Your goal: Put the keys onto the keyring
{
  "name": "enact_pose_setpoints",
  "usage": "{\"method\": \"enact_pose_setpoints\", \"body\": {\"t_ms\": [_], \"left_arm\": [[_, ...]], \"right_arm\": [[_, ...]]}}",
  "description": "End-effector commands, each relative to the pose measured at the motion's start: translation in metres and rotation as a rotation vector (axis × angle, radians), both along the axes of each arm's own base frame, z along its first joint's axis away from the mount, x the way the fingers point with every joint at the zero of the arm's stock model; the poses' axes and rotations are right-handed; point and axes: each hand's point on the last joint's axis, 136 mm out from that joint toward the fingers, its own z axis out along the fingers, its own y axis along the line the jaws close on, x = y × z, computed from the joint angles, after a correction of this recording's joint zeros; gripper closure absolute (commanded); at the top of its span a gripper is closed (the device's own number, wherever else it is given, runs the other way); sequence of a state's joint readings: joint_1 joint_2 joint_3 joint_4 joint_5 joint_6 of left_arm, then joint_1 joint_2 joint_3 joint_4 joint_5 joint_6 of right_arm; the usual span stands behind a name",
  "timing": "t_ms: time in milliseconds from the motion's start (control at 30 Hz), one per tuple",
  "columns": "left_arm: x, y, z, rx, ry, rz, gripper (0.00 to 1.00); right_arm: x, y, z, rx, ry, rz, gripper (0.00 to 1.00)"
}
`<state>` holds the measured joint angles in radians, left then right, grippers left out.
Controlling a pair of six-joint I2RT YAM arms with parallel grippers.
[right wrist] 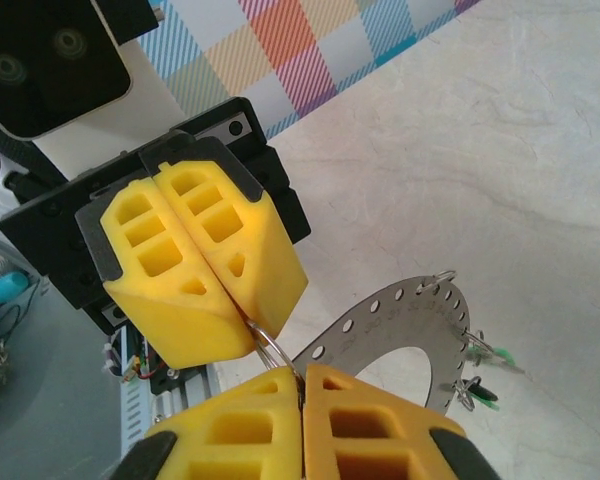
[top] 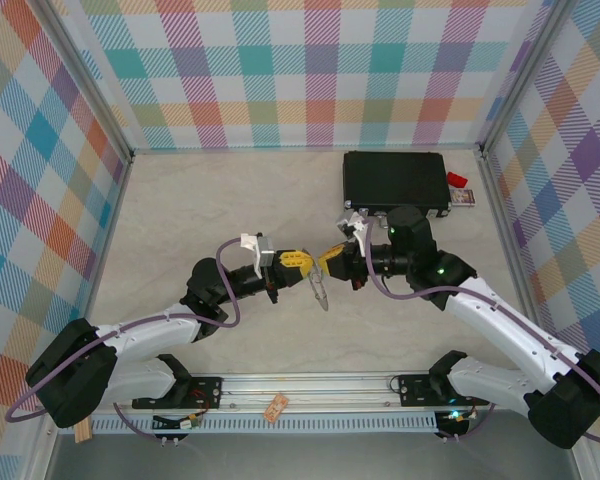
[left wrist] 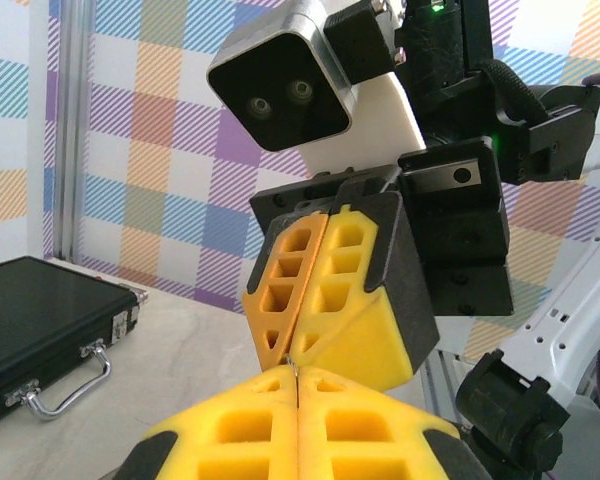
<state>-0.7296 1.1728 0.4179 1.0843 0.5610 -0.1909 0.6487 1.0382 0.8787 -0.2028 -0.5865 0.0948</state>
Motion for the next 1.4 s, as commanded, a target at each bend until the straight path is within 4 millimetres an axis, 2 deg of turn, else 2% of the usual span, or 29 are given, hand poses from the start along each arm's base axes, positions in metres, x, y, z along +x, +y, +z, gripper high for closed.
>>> {"method": "enact_pose_setpoints", "body": {"t_ms": [0,133,200,333,400,800,967,1200,1367], "left_arm": [[-0.004,0.004,0.027,-0.069,-0.067,-0.009,1.0],[0.0,0.004,0.023,-0.052,-0.041,0.005,1.0],[0.002,0.003,0.019,-0.034,-0.027,0.014,0.89],[0.005,0.006,0.013,-0.011,-0.029,0.045,0.87],[0.009,0.008,0.008,0.01,-0.022,0.076,0.77],[0.008,0.007,-0.005,0.151,-0.036,0.084,0.75],[0.006,0.0,-0.01,0.191,-0.02,0.035,0.76],[0.008,-0.004,-0.024,0.249,0.013,0.022,0.76],[0.009,-0.01,-0.031,0.287,0.048,-0.014,0.76]], "right_arm": [[-0.005,0.0,0.001,0.007,-0.017,0.035,1.0],[-0.004,-0.007,0.003,-0.012,-0.048,0.001,1.0],[-0.005,-0.009,0.005,-0.019,-0.072,-0.003,1.0],[-0.003,-0.015,0.005,-0.066,-0.106,-0.022,1.0],[-0.001,-0.019,0.003,-0.106,-0.118,-0.031,1.0],[0.016,-0.031,-0.009,-0.379,-0.219,-0.033,1.0],[0.019,-0.028,-0.021,-0.549,-0.308,0.004,1.0],[0.021,-0.021,-0.033,-0.666,-0.381,0.049,1.0],[0.023,-0.015,-0.034,-0.683,-0.392,0.057,1.0]]}}
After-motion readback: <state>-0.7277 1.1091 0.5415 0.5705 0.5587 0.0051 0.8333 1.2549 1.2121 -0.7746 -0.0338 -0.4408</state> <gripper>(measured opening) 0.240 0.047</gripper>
